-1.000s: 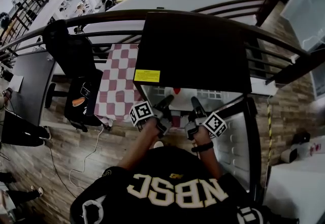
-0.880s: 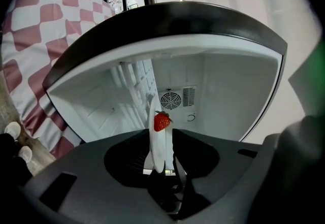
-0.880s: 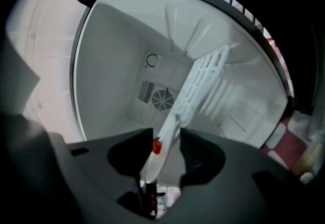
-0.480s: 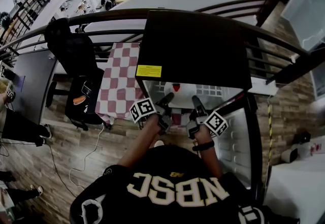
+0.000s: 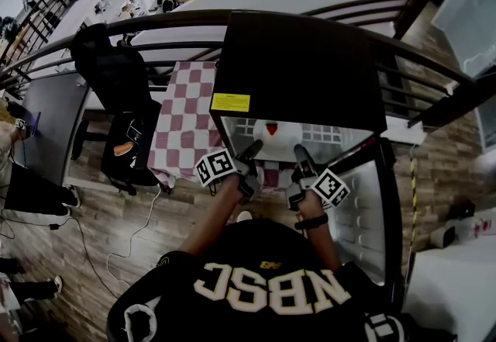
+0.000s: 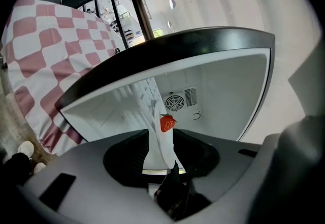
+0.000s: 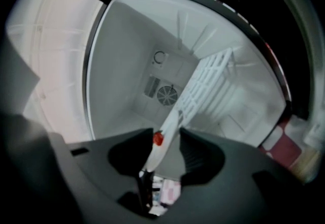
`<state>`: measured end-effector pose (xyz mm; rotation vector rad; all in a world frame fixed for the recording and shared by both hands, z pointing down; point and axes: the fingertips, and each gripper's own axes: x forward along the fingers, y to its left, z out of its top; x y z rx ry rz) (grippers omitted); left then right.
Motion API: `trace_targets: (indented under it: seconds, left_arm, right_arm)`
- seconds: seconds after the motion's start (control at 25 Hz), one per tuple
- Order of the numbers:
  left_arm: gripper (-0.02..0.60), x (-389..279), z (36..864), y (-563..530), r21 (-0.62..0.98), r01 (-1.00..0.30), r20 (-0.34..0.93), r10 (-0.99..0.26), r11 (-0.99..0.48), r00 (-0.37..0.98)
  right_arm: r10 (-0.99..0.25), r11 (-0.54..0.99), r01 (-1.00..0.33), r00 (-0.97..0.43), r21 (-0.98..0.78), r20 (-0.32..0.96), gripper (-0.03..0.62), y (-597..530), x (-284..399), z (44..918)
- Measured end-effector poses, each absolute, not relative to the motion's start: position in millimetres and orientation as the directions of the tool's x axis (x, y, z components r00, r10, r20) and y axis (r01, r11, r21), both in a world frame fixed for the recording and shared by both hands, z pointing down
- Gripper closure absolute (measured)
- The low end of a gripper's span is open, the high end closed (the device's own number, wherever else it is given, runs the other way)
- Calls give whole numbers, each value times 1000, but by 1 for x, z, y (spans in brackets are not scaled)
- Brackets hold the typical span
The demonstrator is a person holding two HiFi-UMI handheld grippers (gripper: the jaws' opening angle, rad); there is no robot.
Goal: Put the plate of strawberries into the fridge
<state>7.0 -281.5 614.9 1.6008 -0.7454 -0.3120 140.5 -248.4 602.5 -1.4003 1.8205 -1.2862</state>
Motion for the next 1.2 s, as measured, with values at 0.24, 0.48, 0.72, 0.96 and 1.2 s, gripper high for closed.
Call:
trace_targets:
  seconds: [0.24, 0.48, 0.72, 0.96, 1.2]
  left_arm:
    - [436, 3, 613, -257, 902, -397, 237, -572, -171, 785]
    - [435, -18, 622, -242, 668, -636, 345, -597, -386, 725]
    - [436, -20, 610, -229, 436, -711, 342, -629, -552, 698]
    - [436, -8, 592, -215, 134, -702, 294, -648, -700, 702]
    - [432, -1, 594, -213, 81, -678, 286, -635, -730, 718]
  right_arm:
    - [-937, 56, -710, -281, -702, 210, 436, -236, 152, 600]
    - [-934, 110, -879, -251, -465, 254, 436, -224, 151, 595]
    - [-931, 160, -965, -218, -209, 293, 434, -204, 142, 594]
    - [-913, 242, -967, -256, -82, 319, 391, -192, 125, 598]
    - [-911, 299, -954, -278, 22, 305, 359, -192, 112, 594]
